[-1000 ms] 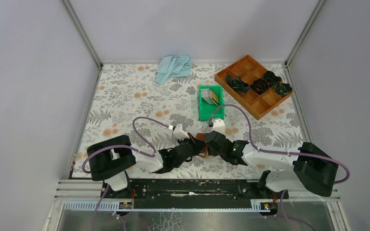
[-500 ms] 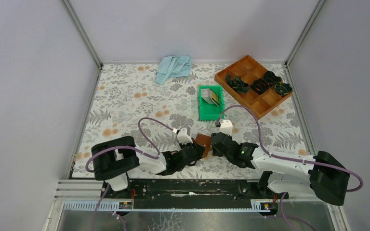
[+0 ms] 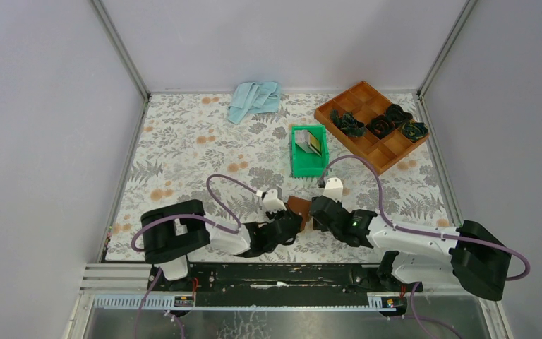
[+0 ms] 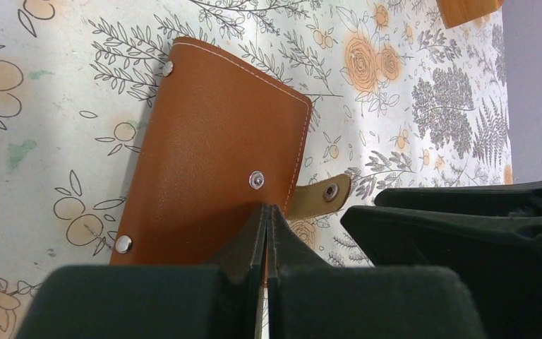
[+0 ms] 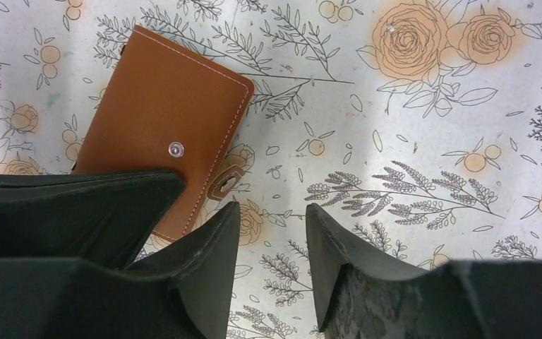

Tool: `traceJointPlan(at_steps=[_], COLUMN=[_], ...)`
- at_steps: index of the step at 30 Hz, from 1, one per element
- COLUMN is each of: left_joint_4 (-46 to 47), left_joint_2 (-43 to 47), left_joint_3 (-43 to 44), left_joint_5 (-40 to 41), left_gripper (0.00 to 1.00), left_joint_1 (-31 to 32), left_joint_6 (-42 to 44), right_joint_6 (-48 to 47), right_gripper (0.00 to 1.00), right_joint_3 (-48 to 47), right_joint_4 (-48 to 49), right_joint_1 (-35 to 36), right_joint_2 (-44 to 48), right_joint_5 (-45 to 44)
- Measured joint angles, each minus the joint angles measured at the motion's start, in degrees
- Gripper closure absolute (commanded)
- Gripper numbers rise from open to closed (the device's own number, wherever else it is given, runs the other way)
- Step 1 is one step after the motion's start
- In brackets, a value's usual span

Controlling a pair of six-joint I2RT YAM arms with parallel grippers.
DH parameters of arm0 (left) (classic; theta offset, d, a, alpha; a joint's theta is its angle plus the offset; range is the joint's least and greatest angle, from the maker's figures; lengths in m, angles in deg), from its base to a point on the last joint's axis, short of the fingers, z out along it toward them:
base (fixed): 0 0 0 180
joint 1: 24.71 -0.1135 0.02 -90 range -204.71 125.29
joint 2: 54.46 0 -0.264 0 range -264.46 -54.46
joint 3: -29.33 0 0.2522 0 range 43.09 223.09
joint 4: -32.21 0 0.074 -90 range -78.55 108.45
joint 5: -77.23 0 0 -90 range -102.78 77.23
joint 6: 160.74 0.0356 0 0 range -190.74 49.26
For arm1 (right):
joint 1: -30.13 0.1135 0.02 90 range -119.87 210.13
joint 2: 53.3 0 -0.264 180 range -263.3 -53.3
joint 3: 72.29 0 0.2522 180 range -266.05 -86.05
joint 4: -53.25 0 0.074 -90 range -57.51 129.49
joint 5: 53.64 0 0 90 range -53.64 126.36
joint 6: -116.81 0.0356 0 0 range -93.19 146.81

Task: Put the credit cards into the card holder
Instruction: Close the card holder at the center of the board.

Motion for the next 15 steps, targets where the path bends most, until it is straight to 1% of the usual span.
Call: traceJointPlan(at_steps=[12, 15], left_joint_4=[-0.4, -0.9], left_joint_2=[-0.3, 0.1], left_joint_3=[0.1, 0.0], left_joint_5=[1.2, 1.4], left_gripper=[1.00, 1.00], left_joint_1=[0.1, 0.1], left_joint_6=[-2.5, -3.2], right_joint_6=[0.6, 0.6], right_gripper=[0.54, 0.54], right_joint_3=[-1.0, -1.6], right_joint_4=[0.1, 0.3], right_joint_1=[0.0, 0.0], right_joint_2=[-0.6, -2.1], right_joint_5=[-1.5, -1.5])
